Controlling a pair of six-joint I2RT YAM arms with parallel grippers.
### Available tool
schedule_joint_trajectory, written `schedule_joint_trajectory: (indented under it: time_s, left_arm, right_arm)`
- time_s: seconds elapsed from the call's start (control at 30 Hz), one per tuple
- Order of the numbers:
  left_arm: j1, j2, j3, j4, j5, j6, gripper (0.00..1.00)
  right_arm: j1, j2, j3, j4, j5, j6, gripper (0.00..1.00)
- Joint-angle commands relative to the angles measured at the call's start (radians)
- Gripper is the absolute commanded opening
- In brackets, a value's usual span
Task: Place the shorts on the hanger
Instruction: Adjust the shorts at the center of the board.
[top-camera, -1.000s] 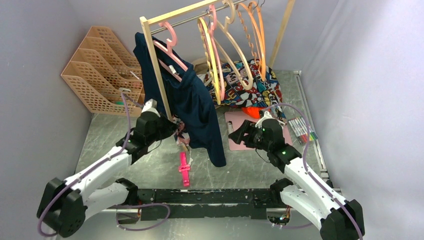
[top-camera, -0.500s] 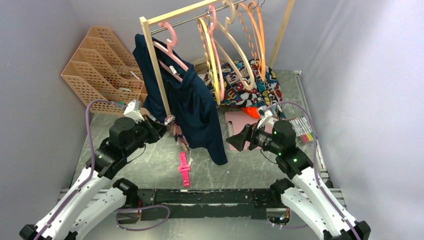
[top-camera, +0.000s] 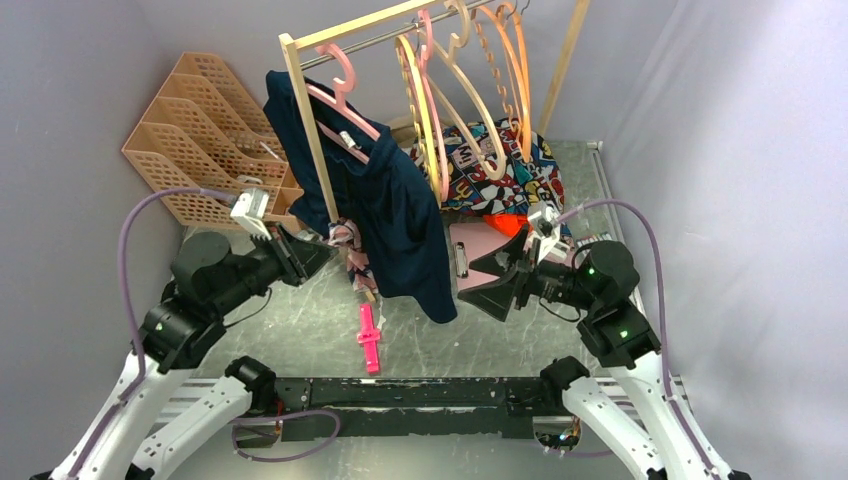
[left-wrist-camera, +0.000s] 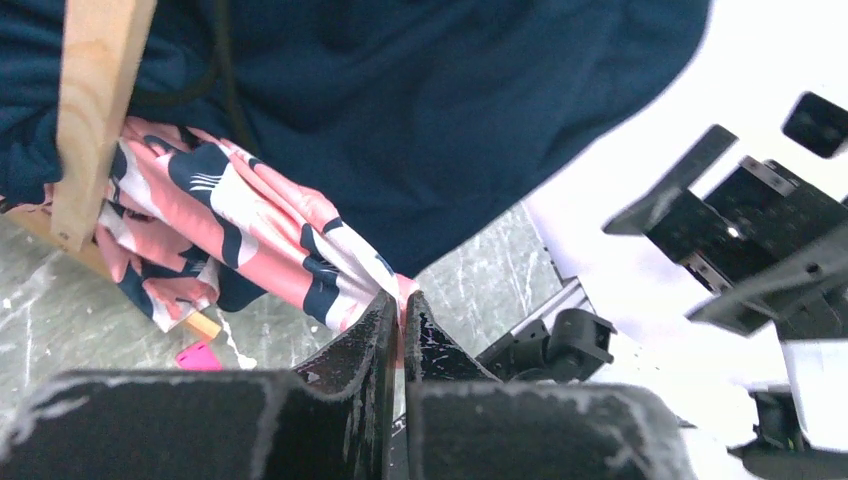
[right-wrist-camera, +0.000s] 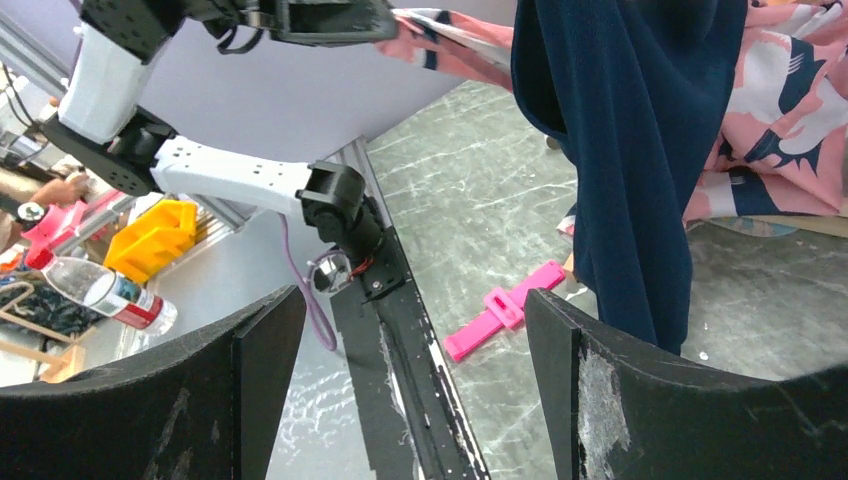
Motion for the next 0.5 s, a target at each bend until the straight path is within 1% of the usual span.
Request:
schedule_joint_trajectory:
  time_s: [0.0,0.13,0.23,0.47]
  left_arm:
    - [-0.009,-0.090,0.064,0.057,0.155,0.038,0.07]
    - [-0.009,-0.139,0.111,0.082,0.180,0.052,0.07]
    - [-0.009,-0.151,0.154,0.133,0.211,0.053,0.07]
    - [-0.009,-0.087,0.321,0.245,0.277,0.073,0.07]
  right_arm:
    - [0.007,0.037,0.046,-0.064,-0.030,-0.078,0.85]
    - [0.007,0.059,0.079,-0.068,-0.051,-0.096,0.85]
    - [0.007,0.076,0.125,-0.074,-0.073,-0.109,0.86]
    - [0.021,0.128,0.236,-0.034,-0.139,-0.094,0.87]
